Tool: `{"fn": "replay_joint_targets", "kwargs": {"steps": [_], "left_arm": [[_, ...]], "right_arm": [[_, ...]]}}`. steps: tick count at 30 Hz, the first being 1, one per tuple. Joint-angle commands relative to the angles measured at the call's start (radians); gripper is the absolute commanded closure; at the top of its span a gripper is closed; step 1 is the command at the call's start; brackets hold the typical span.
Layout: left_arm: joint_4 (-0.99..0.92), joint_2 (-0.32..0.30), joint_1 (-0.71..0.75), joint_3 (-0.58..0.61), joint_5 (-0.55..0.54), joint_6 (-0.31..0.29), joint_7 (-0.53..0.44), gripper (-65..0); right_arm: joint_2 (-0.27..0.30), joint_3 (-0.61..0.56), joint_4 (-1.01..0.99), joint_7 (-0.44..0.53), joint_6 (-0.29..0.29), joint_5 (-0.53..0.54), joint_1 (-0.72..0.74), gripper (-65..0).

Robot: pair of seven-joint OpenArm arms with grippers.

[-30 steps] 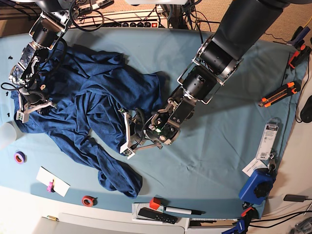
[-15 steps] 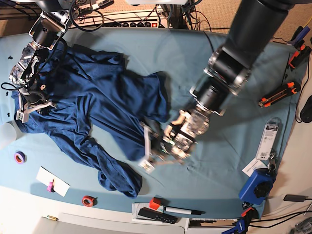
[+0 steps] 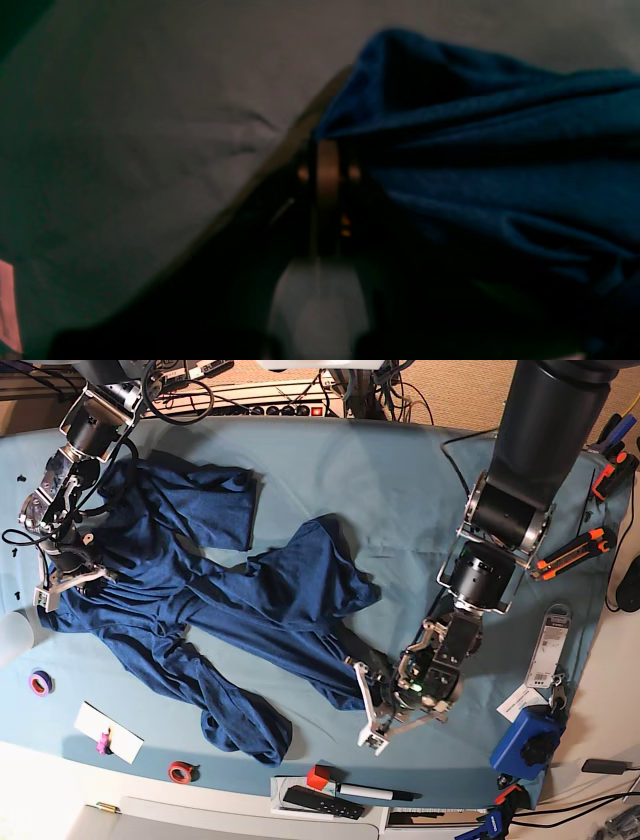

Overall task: Layout the t-shirt on the table in an organized manner, then fold the t-shirt properly
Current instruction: 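Drag the grasped fabric with the left gripper away from the right gripper, then lift the held fabric with the left gripper and shake it out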

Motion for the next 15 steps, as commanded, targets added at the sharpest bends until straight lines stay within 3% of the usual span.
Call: {"fn": "replay_joint_targets", "kwargs": {"steps": [1,4,6,15], "left_arm": [[0.016,-0.005,-0.039,-0.014,-0.006,0.008,-0.012,0.0],[0.016,-0.004,-0.039,-0.018,-0.025,0.002,-0.011,-18.3],[0.016,-0.003,-0.038,-0.018,-0.025,-0.043,-0.011,-26.5],[0.016,-0.002,-0.015,-0.018,-0.075,-0.07,-0.01,-27.5]], "right_arm": [[0.014,0.001,0.01,-0.012,-0.007,-0.012,0.008,-2.5],[0.014,0.001,0.01,-0.012,-0.002,-0.012,0.008,-8.3],[0.014,0.001,0.01,-0.012,0.008,-0.012,0.008,-15.1],[0.017,0.002,0.01,0.004,0.015,-0.012,0.008,-16.1]]}}
